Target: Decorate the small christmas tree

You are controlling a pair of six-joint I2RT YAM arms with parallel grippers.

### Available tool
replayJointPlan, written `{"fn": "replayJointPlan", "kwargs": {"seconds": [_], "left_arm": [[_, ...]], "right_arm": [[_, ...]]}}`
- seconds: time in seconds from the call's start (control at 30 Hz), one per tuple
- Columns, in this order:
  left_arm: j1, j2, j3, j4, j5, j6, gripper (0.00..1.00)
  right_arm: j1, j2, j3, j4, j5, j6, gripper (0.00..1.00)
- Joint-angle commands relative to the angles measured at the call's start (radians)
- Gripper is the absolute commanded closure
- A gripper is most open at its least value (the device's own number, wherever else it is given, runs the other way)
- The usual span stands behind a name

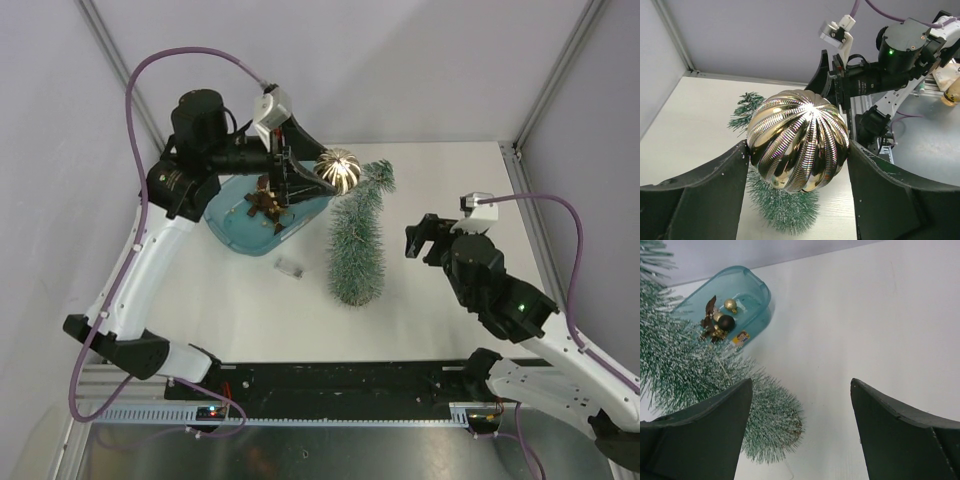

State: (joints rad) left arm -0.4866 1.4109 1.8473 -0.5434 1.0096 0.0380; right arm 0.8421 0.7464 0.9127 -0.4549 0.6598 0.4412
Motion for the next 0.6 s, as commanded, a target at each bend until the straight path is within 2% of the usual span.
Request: {"fn": "replayJointPlan", "kwargs": {"seconds": [0.0,0.57], "left_arm": [[-0.02,0.032,0.004,0.003,0.031,-0.026,0.64],[-0.037,0.114,0.072,0.004,0.021,-0.02,0.65]], "right_arm": [[-0.044,0.002,0.003,0.091,-0.069,-0.027,0.16],[-0.173,0.054,-0.027,0.19,-0.223,-0.044,0.17]]}}
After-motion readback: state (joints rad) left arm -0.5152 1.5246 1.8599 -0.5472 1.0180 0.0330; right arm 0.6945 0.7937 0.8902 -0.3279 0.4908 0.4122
